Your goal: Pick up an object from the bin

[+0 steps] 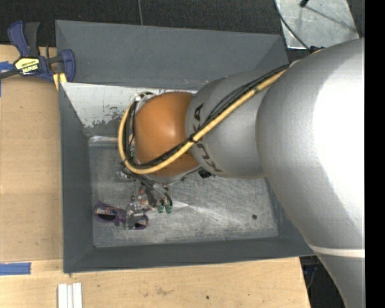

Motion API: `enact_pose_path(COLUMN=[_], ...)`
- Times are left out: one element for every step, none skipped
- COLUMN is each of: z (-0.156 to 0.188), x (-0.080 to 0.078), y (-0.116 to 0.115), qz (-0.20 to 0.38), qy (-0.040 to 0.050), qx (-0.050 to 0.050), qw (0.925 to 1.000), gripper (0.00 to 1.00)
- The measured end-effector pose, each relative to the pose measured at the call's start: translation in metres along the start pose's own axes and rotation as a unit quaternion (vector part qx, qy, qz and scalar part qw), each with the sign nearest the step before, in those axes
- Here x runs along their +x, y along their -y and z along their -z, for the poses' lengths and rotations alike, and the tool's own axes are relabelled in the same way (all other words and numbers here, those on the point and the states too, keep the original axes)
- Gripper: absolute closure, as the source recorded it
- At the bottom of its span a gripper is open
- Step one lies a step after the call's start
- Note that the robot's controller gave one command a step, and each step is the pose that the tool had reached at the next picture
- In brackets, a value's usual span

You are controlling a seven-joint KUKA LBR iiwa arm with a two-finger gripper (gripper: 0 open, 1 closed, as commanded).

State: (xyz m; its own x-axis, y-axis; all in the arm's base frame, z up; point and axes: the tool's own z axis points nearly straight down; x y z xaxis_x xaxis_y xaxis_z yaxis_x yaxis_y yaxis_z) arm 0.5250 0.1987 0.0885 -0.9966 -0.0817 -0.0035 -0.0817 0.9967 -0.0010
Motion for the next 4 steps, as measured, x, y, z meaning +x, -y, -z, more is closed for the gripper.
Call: enact_pose_path(z=[-0.0131,-0.0131,-0.0123,-0.006], x=[0.0143,0.0143,0.0149,0.0188], y=[-0.0024,-0.0024,-0.0022,-0.0003], qz=[0.08,0.08,0.081,0.083], qy=[0.0085,0.0085,0.0081,0.0001], qx=[-0.004,-0.004,-0.004,-0.002], qw=[0.9967,0.9967,0.9967,0.9966], gripper=[1.0,1.0,1.0,1.0])
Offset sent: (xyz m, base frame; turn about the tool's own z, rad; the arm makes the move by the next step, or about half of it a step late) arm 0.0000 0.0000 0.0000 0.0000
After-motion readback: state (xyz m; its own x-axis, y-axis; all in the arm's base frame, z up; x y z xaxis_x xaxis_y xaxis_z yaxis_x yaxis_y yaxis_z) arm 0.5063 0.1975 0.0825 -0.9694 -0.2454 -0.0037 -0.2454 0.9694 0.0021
